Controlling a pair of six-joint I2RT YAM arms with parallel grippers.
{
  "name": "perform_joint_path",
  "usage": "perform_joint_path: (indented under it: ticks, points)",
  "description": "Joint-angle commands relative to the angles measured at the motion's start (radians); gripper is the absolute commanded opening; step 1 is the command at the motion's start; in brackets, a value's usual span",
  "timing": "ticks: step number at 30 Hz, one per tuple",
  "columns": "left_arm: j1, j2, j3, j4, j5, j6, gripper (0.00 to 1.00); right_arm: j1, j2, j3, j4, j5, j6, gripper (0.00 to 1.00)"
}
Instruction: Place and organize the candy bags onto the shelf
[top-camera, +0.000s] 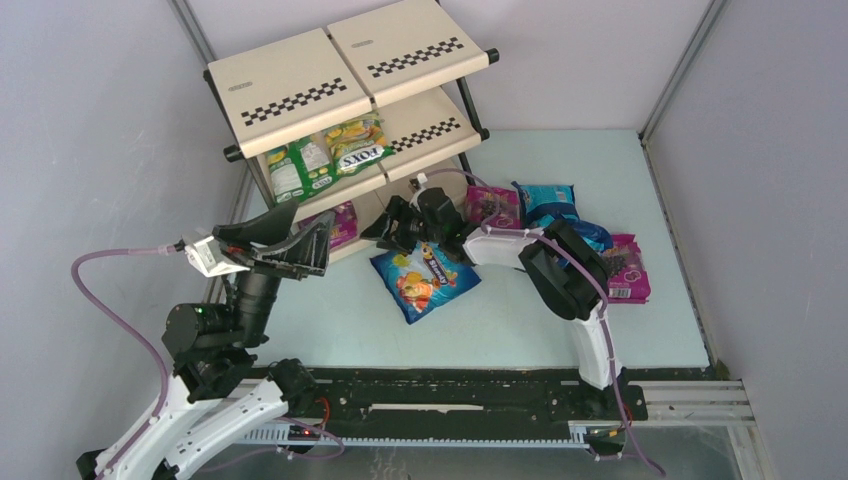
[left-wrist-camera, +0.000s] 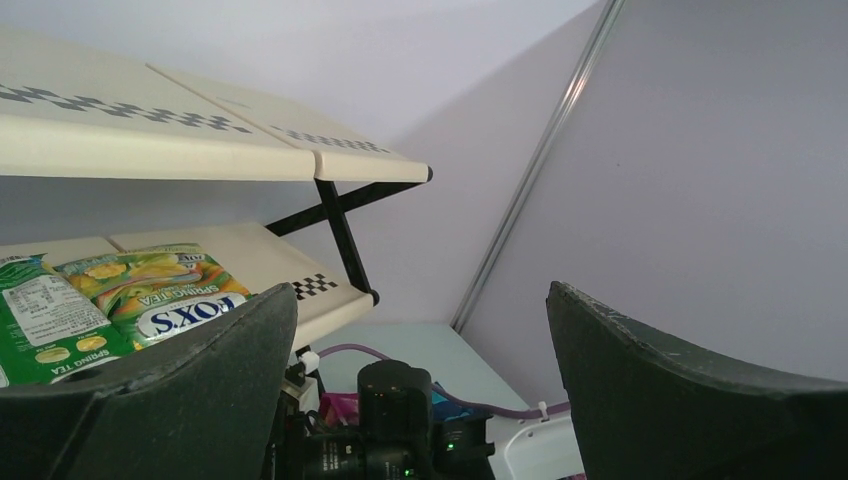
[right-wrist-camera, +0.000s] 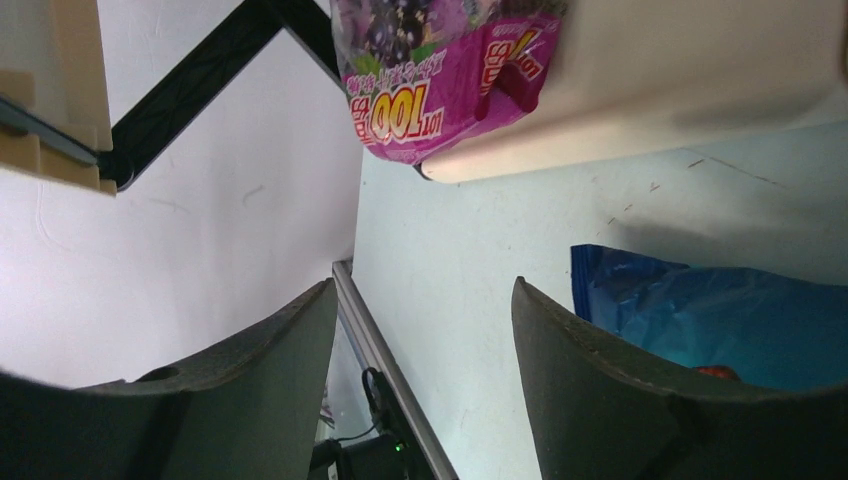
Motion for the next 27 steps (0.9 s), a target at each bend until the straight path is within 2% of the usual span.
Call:
perform_joint_path:
  ticks: [1, 10, 18, 21, 27]
  points:
    - [-0.002, 0.01, -0.008, 0.026, -0.014, 0.021, 1.0, -0.007, -0.072, -0.025, 0.031, -0.053, -0.064, 0.73]
    - [-0.001, 0.001, -0.011, 0.029, -0.028, 0.026, 1.0, -0.069, -0.355, -0.232, -0.19, 0.122, -0.277, 0.82]
    - [-0.002, 0.0, -0.011, 0.03, -0.023, 0.021, 1.0, -0.166, -0.57, -0.377, -0.34, 0.288, -0.346, 0.93]
    - [-0.002, 0.003, -0.011, 0.03, -0.018, 0.018, 1.0, -0.206, -0.64, -0.434, -0.379, 0.332, -0.331, 0.97]
    - [-0.003, 0.009, -0.012, 0.03, -0.015, 0.013, 1.0, -0.274, -0.747, -0.573, -0.428, 0.468, -0.129, 0.99]
